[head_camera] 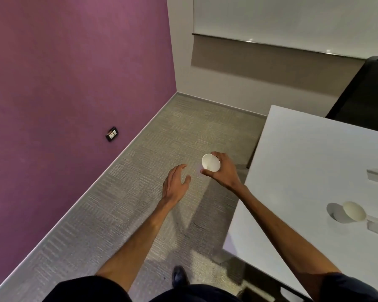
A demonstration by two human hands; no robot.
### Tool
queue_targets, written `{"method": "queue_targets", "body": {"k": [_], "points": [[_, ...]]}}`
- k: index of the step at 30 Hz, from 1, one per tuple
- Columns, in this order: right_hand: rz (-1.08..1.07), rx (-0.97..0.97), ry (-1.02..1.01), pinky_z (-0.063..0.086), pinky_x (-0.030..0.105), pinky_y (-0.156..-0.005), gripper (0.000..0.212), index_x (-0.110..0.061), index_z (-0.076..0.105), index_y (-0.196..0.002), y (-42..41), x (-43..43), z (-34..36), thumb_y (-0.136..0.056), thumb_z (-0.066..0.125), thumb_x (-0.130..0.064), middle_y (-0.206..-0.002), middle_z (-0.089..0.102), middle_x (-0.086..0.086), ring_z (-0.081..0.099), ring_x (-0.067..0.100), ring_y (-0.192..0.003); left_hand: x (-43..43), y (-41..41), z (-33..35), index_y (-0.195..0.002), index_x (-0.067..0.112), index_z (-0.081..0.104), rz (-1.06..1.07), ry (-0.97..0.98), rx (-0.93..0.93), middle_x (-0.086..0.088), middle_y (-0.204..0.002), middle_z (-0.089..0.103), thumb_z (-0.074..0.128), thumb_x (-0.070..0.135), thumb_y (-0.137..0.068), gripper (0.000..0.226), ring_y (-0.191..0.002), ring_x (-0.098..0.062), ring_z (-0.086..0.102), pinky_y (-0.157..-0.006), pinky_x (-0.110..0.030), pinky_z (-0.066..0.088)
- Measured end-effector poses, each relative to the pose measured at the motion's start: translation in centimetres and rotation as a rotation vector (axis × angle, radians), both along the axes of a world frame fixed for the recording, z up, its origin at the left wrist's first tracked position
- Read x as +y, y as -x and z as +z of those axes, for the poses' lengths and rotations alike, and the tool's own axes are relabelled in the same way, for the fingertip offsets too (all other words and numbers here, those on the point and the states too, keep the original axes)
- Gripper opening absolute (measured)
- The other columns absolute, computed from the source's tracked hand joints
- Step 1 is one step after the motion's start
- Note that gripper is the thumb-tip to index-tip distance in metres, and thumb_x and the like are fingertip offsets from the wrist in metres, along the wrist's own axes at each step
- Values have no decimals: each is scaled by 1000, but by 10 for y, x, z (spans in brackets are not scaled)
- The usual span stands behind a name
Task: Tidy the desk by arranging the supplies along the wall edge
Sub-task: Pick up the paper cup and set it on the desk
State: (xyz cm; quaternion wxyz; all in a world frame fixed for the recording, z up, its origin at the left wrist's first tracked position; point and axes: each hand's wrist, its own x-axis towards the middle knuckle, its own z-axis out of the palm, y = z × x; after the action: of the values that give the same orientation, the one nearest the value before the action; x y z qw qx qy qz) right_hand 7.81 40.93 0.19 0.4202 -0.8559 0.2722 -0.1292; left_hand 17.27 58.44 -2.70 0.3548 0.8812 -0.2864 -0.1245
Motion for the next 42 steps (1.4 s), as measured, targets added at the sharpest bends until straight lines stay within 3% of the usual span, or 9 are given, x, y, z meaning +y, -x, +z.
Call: {"method": "queue_targets", "body": {"k": [4,9,15,19,30,42], "points": [[-38,-18,3,50,43,-99,85,-19,48,-136,-38,20,-5,-67,82,-54,-135,51,3,55,21,-119,21,-44,0,-143,23,45,10,5,5,1,-147,49,54,36,-98,47,-140,-14,41,-113,-40,40],[-2,1,-4,46,51,-102,83,-20,46,-137,-73,26,-10,-69,81,-53,-137,49,2,54,21,-121,21,-84,-2,-143,23,45,5,-1,3,2,-148,47,52,37,-98,47,-141,-14,39,-113,-39,39],[-76,-26,-33,49,39,-97,82,-21,47,-135,-114,-4,-20,-68,81,-54,-135,50,0,54,18,-118,-15,-128,-8,-143,21,44,-52,-22,31,2,-148,48,56,36,-96,50,-140,-15,41,-113,-39,40],[-97,-48,-48,48,45,-100,79,-22,50,-133,-155,-39,-27,-68,82,-53,-133,52,-1,54,17,-118,-68,-168,-13,-144,18,43,-140,-32,61,0,-147,48,64,34,-93,57,-137,-17,45,-112,-38,42],[-175,-97,-92,49,38,-99,74,-16,53,-131,-255,-192,-12,-69,85,-41,-130,55,1,55,15,-116,-242,-287,15,-138,12,49,-307,29,130,-4,-128,62,81,31,-79,70,-113,-18,62,-93,-38,56],[-445,-147,-171,50,35,-97,67,-21,56,-127,-265,-329,-16,-70,86,-38,-128,57,-3,55,15,-114,-415,-327,15,-126,16,60,-600,44,119,2,-124,66,85,27,-74,59,-103,-15,64,-83,-35,57]]}}
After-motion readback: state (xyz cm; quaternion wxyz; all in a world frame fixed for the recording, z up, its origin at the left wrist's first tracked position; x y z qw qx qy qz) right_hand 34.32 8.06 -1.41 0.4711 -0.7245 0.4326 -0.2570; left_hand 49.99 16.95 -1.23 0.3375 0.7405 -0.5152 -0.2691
